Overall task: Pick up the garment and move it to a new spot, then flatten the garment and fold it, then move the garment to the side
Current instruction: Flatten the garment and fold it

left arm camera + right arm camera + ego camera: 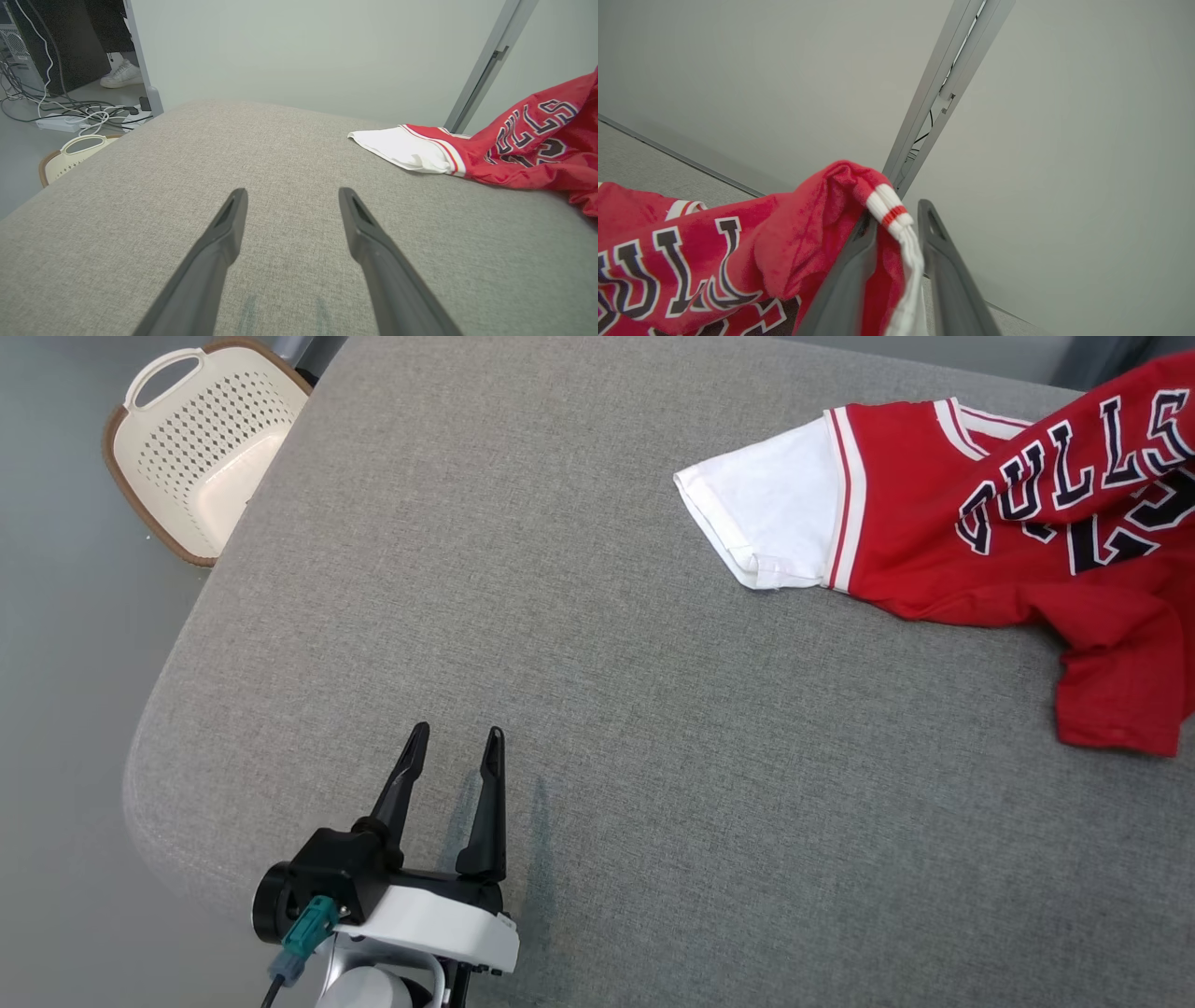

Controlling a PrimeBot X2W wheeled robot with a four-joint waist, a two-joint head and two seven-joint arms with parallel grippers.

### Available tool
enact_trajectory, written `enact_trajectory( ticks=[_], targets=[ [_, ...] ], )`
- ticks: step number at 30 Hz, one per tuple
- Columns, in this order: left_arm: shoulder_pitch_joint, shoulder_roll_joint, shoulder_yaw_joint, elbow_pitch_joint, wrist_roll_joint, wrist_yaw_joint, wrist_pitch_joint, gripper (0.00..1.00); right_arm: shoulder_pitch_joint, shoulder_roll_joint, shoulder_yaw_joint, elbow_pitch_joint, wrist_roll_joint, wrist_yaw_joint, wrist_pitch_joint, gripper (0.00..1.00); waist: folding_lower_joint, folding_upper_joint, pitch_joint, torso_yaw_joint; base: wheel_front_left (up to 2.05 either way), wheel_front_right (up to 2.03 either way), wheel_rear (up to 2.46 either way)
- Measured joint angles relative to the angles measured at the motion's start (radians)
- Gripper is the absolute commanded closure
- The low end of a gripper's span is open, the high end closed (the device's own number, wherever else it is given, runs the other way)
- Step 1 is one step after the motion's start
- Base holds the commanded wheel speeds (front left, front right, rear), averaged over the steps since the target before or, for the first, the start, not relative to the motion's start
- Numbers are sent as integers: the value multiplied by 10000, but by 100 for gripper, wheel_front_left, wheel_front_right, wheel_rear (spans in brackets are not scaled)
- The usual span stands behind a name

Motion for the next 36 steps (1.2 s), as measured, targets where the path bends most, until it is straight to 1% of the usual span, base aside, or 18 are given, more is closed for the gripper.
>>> enact_trajectory(
  ticks=[3, 7, 10, 14, 17, 20, 24, 28, 32, 34, 36],
  targets=[
    [-56, 0, -13, 2, -13, 56, 0, 0, -179, 35, 50, 464, -12, 0, -370, 0, 0, 0, 27, -59, 0, 0, 0],
    [-56, -2, 4, 63, 54, 56, 2, 0, -211, 180, 151, 897, 81, 0, -821, 0, 0, 0, -74, -319, 0, 0, 0],
    [-55, -4, 61, 79, 130, 50, 0, 0, -226, 209, 107, 1041, 274, 0, -1208, 0, 0, 0, -216, -587, 0, 0, 0],
    [-30, -4, 140, 142, 253, 19, 0, 0, -61, 466, 123, 1003, 734, 0, -1555, 0, 0, 0, -455, -1028, 0, 0, 0],
    [19, -8, 174, 182, 330, -46, 0, 0, 439, 698, 88, 729, 1333, -2, -1732, 0, 0, 1, -661, -1374, 0, 0, 0],
    [110, -8, 199, 249, 407, -61, 0, 0, 1212, 1060, 247, 199, 1944, -2, -1814, 0, 0, 0, -863, -1704, 0, 0, 0],
    [152, -6, 242, 307, 454, -71, 0, 0, 2629, 1728, 598, -882, 2761, -2, -1843, 0, 0, 0, -1117, -2079, 0, 0, 0],
    [259, -8, 253, 343, 497, -127, 0, 0, 4206, 2468, 957, -2044, 3390, -2, -1850, 0, 0, 1, -1318, -2303, 0, 0, 0],
    [261, -8, 270, 349, 512, -140, 0, 0, 5444, 2995, 1505, -2525, 3507, 0, -1852, 0, 0, 0, -1369, -2372, 0, 0, 0],
    [261, -8, 280, 353, 527, -144, 0, 0, 5685, 3172, 1691, -2558, 3444, 0, -1820, 0, 0, 1, -1336, -2380, 0, 0, 0],
    [260, -6, 272, 362, 552, -167, 0, 0, 5724, 3185, 1657, -2483, 3158, -2, -1802, 0, 0, 0, -1292, -2364, 0, 0, 0]
  ],
)
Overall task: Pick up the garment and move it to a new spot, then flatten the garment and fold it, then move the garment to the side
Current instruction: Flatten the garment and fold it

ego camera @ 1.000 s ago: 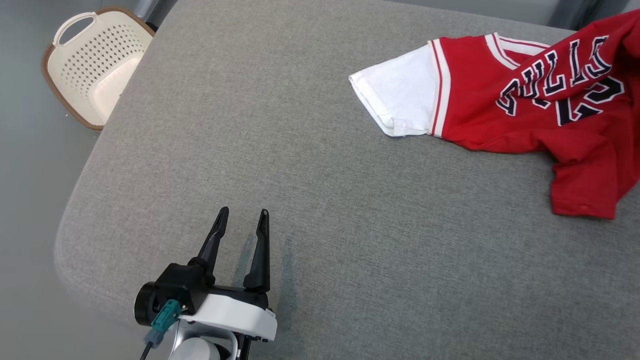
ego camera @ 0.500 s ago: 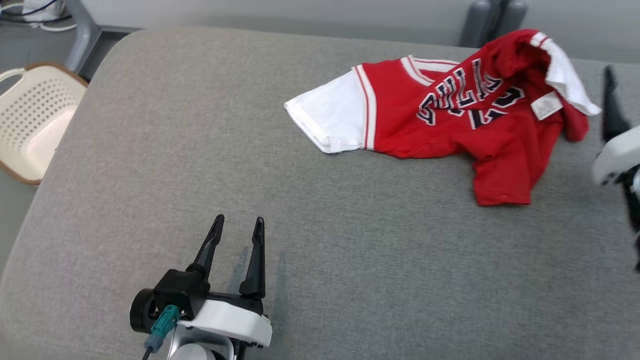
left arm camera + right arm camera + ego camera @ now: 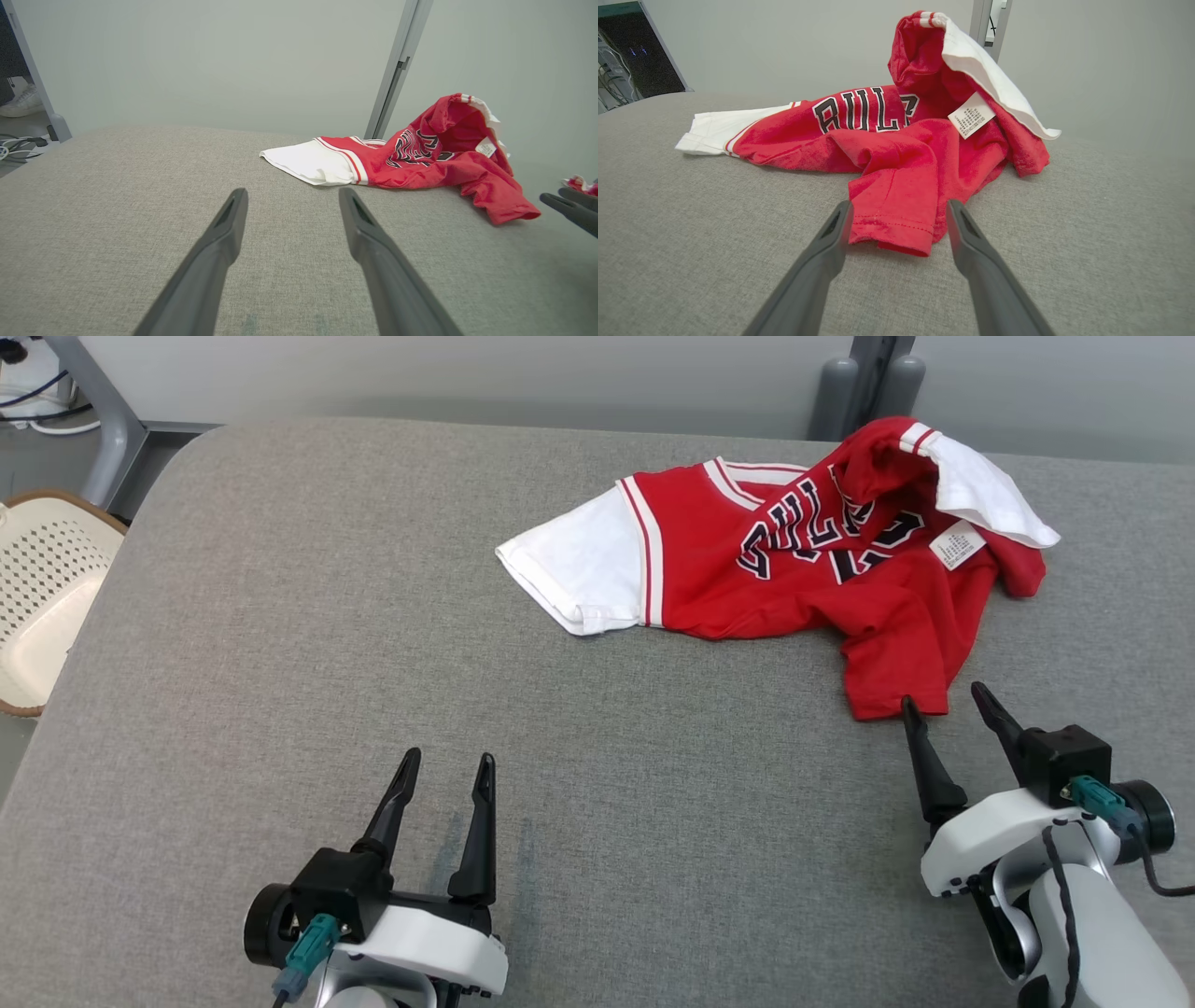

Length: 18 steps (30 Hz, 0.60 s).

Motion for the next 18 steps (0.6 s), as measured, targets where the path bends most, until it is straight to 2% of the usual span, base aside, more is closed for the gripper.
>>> enact_trajectory(
  ticks=[9, 11, 12, 13, 14, 16, 18],
  targets=[
    [-96, 2, -38, 31, -8, -48, 0, 0, -709, 328, -750, 1352, -825, 0, 130, 0, 0, 0, 230, 417, 0, 0, 0],
    [-102, 0, -31, 27, -23, -46, 0, 0, -872, 374, -878, 1674, -984, 0, 201, 19, 0, 0, 274, 511, 0, 0, 0],
    [-103, 2, -27, 27, -36, -44, 0, 0, -941, 389, -918, 1802, -1049, 0, 199, 32, 0, 0, 295, 552, 0, 0, 0],
    [-104, 2, -25, 19, -38, -40, 0, 0, -1011, 405, -941, 1931, -1106, 0, 198, 51, 0, 0, 314, 586, 0, 0, 0],
    [-104, 2, -19, 10, -38, -27, 0, 0, -1078, 422, -972, 2042, -1145, 0, 190, 53, 0, 0, 334, 611, 0, 0, 0],
    [-105, 0, -12, 0, -38, -27, 0, 0, -1182, 435, -1007, 2203, -1221, 0, 174, 71, 0, 0, 363, 645, 0, 0, 0],
    [-105, 2, -2, -4, -38, -27, 0, 0, -1231, 445, -1018, 2293, -1246, 0, 169, 100, 0, 0, 371, 650, 0, 0, 0]
  ],
)
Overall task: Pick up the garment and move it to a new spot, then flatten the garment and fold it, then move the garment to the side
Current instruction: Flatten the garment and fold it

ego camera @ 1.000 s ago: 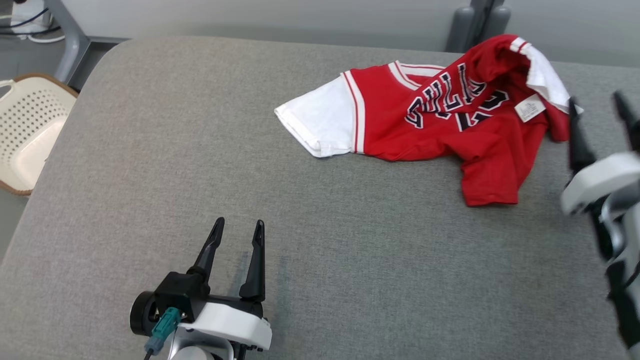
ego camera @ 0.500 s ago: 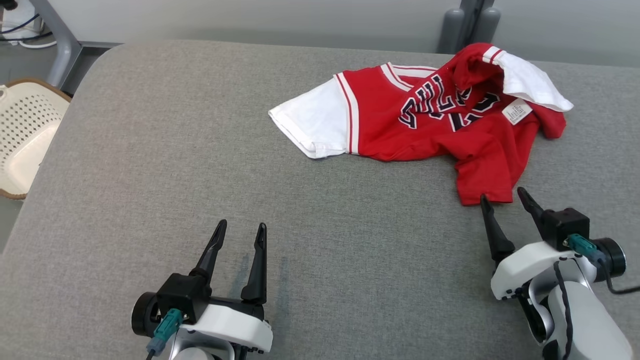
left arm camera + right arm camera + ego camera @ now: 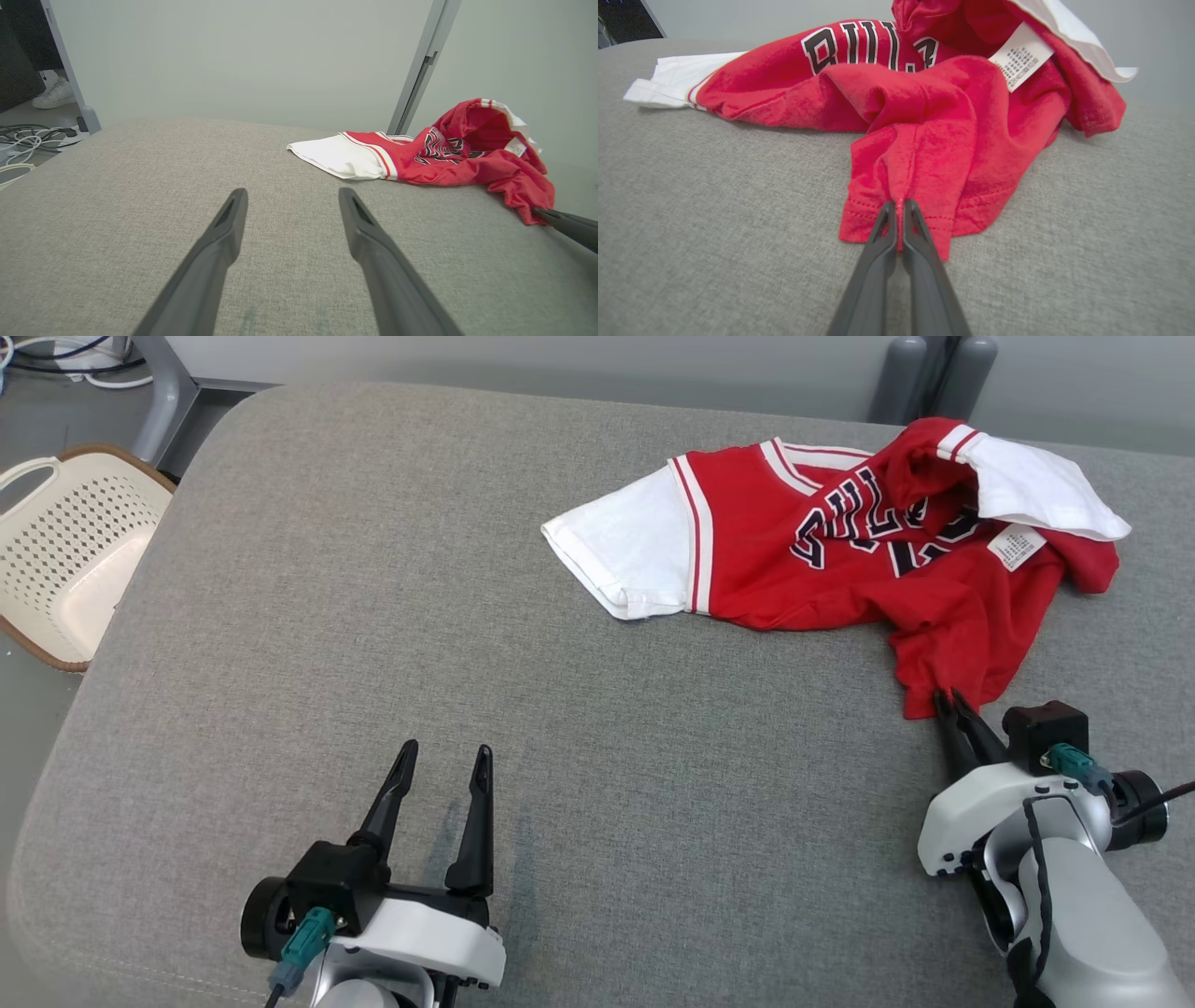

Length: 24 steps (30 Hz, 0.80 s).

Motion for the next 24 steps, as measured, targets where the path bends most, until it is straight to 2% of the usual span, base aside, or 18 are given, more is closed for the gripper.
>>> enact_trajectory(
  ticks=[5, 9, 20, 24],
  targets=[
    [0, 0, 63, -21, 0, 40, 0, 0, -122, 67, 2, 98, -25, 0, -98, 100, 0, 0, 1, -103, 0, 0, 0],
    [-2, -2, 75, -19, 0, 44, 0, 0, -114, 96, 71, -451, -17, 0, -186, 100, 0, 0, -37, -263, 0, 0, 0],
    [31, 0, 198, -75, 42, 44, 0, 0, 2100, -930, 161, -4579, -1172, 2, -194, 100, 0, 0, -186, -979, 0, 0, 0],
    [38, -4, 211, -86, 84, 12, 0, 0, 3158, -1313, 107, -5845, -1448, 2, 148, 100, 0, 0, -151, -1188, 0, 0, 0]
  ],
)
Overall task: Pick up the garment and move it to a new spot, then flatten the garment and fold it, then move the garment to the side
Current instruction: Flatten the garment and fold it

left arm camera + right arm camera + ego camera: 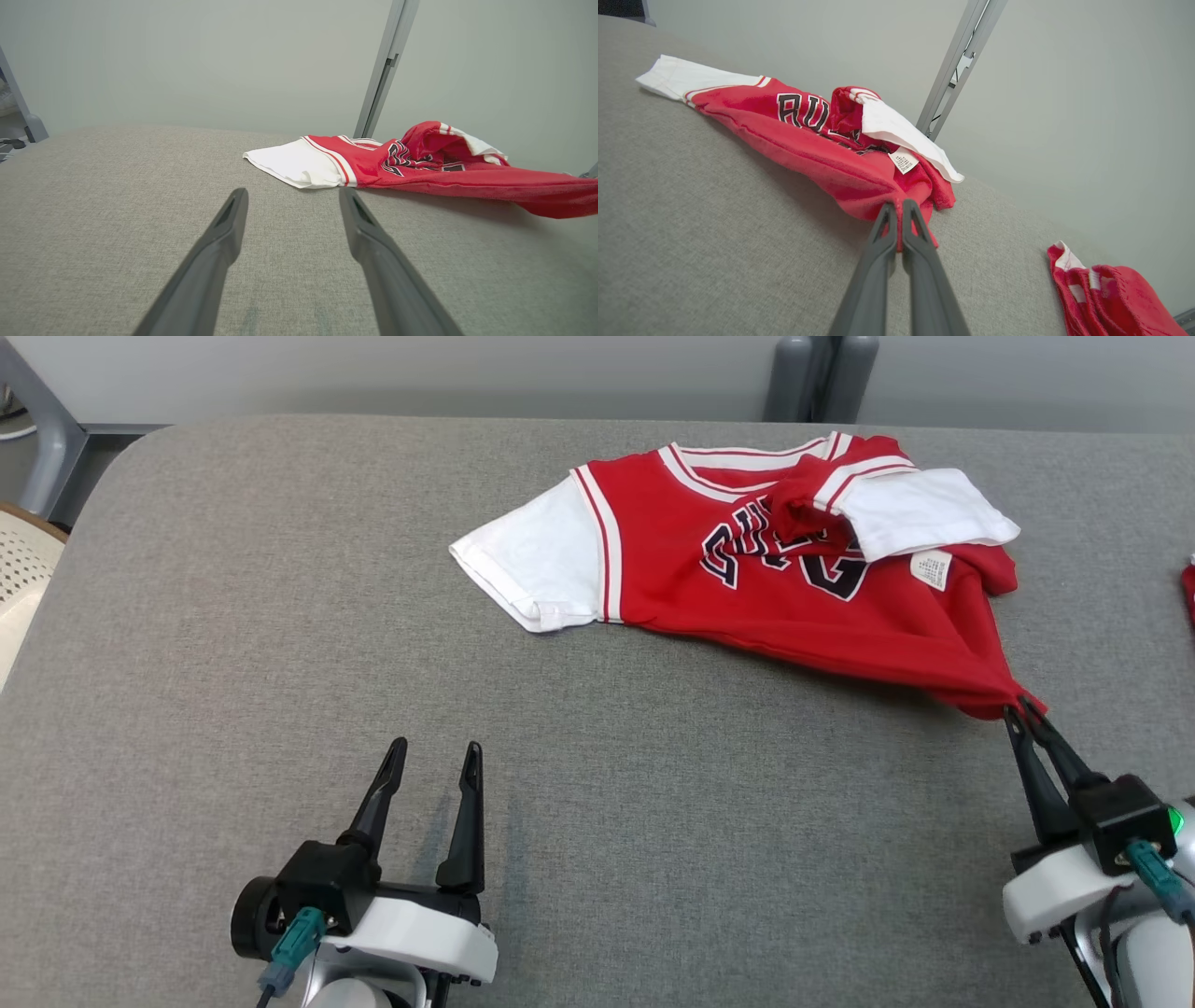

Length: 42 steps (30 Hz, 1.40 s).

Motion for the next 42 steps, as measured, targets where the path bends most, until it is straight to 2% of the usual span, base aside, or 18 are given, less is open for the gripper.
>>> enact_trajectory(
  ticks=[6, 11, 12, 15, 17, 19, 23, 27, 32, 36, 42],
  targets=[
    [-21, 2, 102, 8, 77, -46, 0, 0, 1219, -230, 288, -773, 13, 0, 347, 100, 1, 0, 104, -260, 0, 0, 0],
    [-44, 2, 144, 33, 130, -58, 0, 0, 1714, 104, 481, -675, 88, 0, 219, 100, 1, 0, 137, -444, 0, 0, 0],
    [-46, 2, 153, 38, 157, -77, 0, 0, 1801, 188, 541, -598, 136, 0, 171, 88, 0, 0, 140, -483, 0, 0, 0],
    [-66, 2, 184, 69, 171, -130, 0, 0, 1980, 374, 729, -382, 144, 0, 63, 75, 0, 0, 150, -603, 0, 0, 0],
    [-81, 2, 217, 81, 186, -134, 0, 0, 2070, 458, 901, -230, 167, 0, 2, 52, 0, 0, 152, -688, 0, 0, 0],
    [-81, 2, 263, 96, 203, -140, 0, 0, 2121, 502, 970, -180, 226, 0, -69, 0, 1, 0, 149, -782, 0, 0, 0],
    [-80, 8, 376, 127, 242, -144, 0, 0, 2218, 617, 982, -336, 345, 0, -234, 0, 0, 0, 125, -1017, 0, 0, 0],
    [-89, 38, 522, 236, 242, -178, 0, 0, 2232, 746, 1014, -1139, 725, 0, -332, 0, 0, 0, 43, -1286, 0, 0, 0],
    [-422, 117, 681, 690, 196, -234, 4, 0, 2221, 830, 276, -2322, 1026, 0, -360, 0, 1, 0, -82, -1587, 0, 0, 0],
    [-1234, 217, 819, 1407, 12, -316, 301, 0, 2099, 897, -470, -2750, 1039, -2, -362, 0, 0, 0, -77, -1719, 0, 0, 0],
    [-3155, 451, 1206, 3191, -222, -309, 989, 0, 1646, 1012, -265, -2968, 989, 0, -364, 0, 0, -1, 252, -1923, 0, 0, 0]
  ],
)
